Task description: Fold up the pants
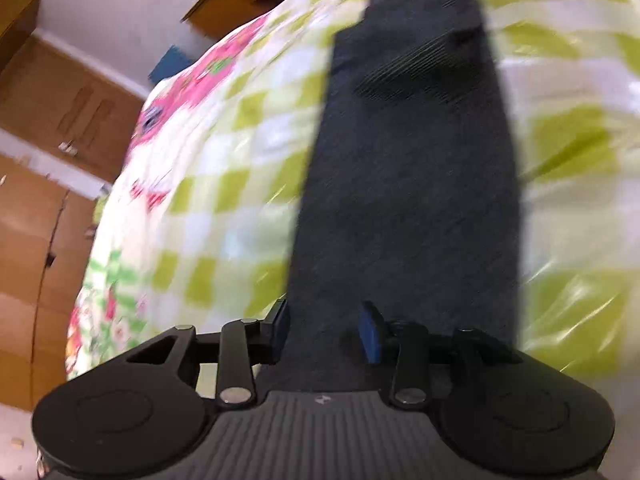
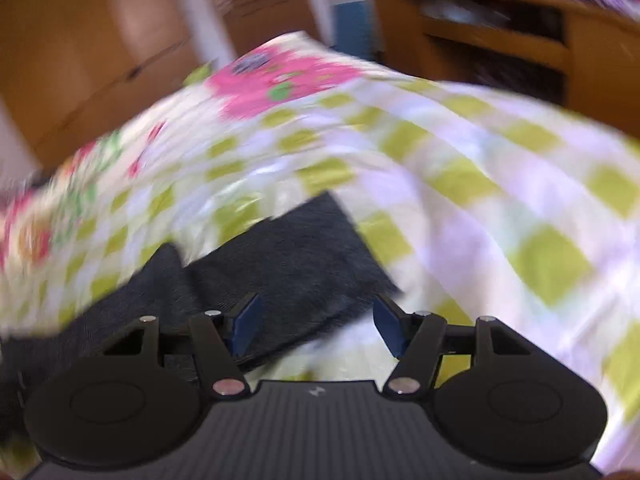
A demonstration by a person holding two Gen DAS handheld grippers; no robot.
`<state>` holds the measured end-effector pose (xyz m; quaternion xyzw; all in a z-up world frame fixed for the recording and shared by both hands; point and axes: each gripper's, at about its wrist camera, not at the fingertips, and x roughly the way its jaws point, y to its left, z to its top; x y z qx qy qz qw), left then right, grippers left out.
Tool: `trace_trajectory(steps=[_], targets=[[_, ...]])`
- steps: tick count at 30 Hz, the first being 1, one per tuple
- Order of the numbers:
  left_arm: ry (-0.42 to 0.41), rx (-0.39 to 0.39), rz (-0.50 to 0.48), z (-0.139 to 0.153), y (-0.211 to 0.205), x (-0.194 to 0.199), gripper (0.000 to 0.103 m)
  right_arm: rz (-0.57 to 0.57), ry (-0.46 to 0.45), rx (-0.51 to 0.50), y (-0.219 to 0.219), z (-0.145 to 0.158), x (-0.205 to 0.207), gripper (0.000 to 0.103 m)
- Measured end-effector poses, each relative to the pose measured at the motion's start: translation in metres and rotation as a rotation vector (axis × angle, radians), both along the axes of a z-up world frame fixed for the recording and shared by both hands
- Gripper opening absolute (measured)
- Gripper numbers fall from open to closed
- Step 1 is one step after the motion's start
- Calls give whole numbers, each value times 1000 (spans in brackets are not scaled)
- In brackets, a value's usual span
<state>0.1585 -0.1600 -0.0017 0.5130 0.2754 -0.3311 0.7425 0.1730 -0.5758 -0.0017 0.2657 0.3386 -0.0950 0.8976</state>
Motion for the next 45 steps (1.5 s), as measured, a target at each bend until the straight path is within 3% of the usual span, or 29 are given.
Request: trace_trajectory(steps=[3,8,12,14,18,22,26,28,29,31,36,40,45], targets=[[18,-12,-42,-1,-21,-20,54,-33,-38,144,-8,-14,-6,55],[45,-14,-73,-2,-36,-39,56,-7,-112,57,23,0,-30,54],[40,-23,-89,0,-37,-39,57,29,-55,125,30,-19,-11,51],[42,-31,-91,0,-40,-35,57,27,-51,177,30,-28,-3,42],[46,-37,-98,1,-38,-33,58,17,-96,190,30,-23,0,41],[47,-40,-96,-3,-36,-32,58,-13,-31,285,19,-41,14,41],[54,-61,-100,0,-36,-33,59,-71,-38,362,9,-52,18,40],[47,-59,-98,-1,-37,-33,59,-100,-72,396,3,-59,23,21],[42,-57,-100,-2,-39,-33,59,-114,-87,437,0,-63,25,5],[35,-55,-113,0,-41,-33,59,-129,-150,478,-5,-61,22,5],[33,-83,-124,2,-48,-30,64,-187,-347,422,-23,-25,-13,5],[35,-84,-112,-11,-52,-28,64,-179,-163,318,-21,-47,-7,8],[25,-88,-109,-16,-49,-30,64,-256,-180,403,-28,-64,-32,30]])
